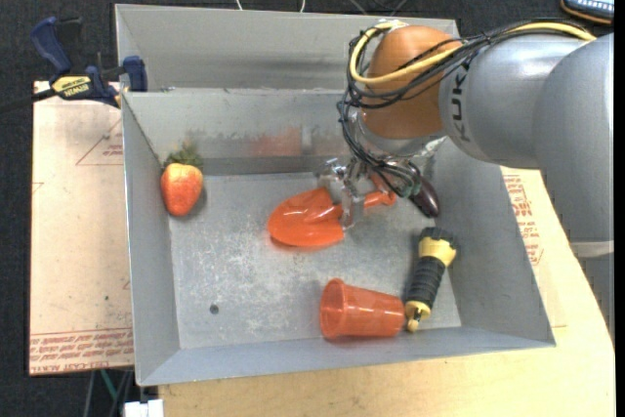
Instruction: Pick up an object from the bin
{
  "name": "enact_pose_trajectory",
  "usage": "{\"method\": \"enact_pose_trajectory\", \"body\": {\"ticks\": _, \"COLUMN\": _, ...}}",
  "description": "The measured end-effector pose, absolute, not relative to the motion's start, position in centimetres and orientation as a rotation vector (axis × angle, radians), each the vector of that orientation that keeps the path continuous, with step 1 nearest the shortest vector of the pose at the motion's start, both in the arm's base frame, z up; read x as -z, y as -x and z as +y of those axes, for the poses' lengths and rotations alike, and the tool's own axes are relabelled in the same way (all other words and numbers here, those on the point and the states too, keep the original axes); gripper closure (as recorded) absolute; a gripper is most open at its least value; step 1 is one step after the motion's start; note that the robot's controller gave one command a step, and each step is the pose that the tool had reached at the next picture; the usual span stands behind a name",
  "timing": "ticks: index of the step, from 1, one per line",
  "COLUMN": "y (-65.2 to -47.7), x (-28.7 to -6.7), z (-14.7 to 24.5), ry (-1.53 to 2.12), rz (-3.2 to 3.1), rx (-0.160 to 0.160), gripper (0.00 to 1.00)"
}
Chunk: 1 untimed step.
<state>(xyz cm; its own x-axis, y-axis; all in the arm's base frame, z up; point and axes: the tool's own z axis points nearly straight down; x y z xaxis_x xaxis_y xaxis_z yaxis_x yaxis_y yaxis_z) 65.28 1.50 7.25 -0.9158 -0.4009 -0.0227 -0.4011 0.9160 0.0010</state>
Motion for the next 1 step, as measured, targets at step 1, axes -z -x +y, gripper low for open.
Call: {"method": "enact_pose_trajectory", "body": {"ticks": 1, "y": -64.14, "x": -19.08, "z": 1.02, "ry": 0.669, "rz": 3.044, "rx": -0.01, "gripper": 1.0}}
